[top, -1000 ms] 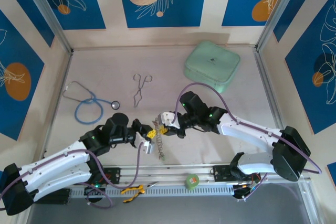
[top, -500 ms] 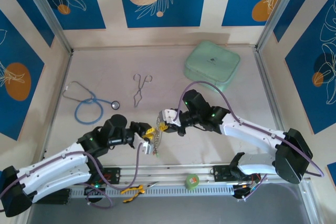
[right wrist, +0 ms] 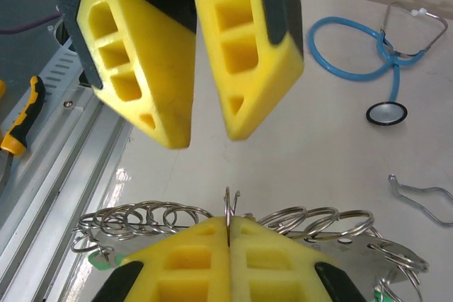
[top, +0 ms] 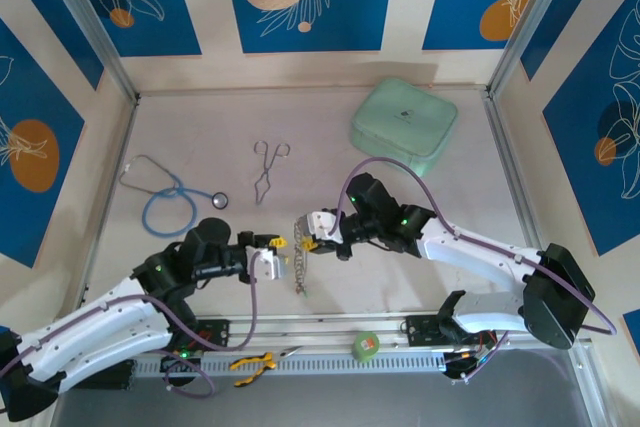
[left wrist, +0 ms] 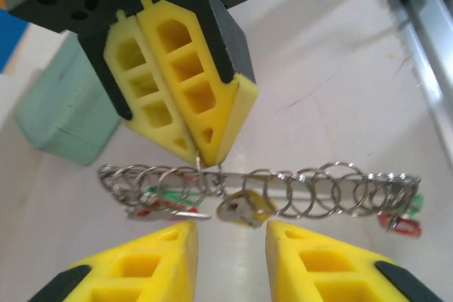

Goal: Put the keys on the keyring

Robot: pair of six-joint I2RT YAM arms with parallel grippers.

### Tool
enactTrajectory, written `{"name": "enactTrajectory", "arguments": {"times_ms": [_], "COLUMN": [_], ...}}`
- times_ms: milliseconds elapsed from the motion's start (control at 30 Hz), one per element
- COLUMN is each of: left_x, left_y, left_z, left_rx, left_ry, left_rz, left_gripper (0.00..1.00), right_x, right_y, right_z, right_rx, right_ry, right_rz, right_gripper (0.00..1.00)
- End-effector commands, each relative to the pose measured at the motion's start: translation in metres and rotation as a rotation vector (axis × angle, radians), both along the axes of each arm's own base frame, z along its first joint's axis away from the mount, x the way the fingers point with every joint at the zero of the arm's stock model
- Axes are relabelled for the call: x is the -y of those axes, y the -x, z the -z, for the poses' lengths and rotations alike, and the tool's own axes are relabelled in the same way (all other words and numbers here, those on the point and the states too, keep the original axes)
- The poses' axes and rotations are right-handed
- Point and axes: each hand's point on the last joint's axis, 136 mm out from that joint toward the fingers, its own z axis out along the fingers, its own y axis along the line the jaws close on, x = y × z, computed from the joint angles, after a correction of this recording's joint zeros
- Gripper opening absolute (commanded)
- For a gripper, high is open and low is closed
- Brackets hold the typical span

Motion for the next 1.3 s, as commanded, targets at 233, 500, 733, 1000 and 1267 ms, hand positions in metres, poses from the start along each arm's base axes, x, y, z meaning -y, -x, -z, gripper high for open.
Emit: {"name": "enactTrajectory", "arguments": {"times_ms": [233,500,733,1000,1267], "left_x": [0.011,0.013,0.013,0.012,0.018], "left_y": [0.003,-0.008,-0.015,-0.017,-0.014], "left_z": [-0.008,0.003,0.004,0.002,0.002], "left_rx": [-0.199,-0.277,-0.286,-0.294,-0.315], "left_ry": [0.125,0.077,0.07,0.086,0.098], "left_rz": [-0.041,-0.106,-0.132,-0.136,-0.103], "left_gripper": [0.32,0.28,0.27,0.3,0.28], "right_x": [-0.003,-0.004,-0.004,-0.004,-0.009], "right_y": [0.006,0.01,0.012,0.013,0.013], "right_z": [-0.002,0.0,0.0,0.003,0.0], "right_rx": [0.03,0.033,0.036,0.038,0.043], "right_ry": [-0.021,-0.013,-0.01,0.002,-0.003], "right_rz": [-0.028,-0.042,-0.043,-0.047,-0.056], "right_gripper": [0.0,0.0,0.0,0.0,0.0]}}
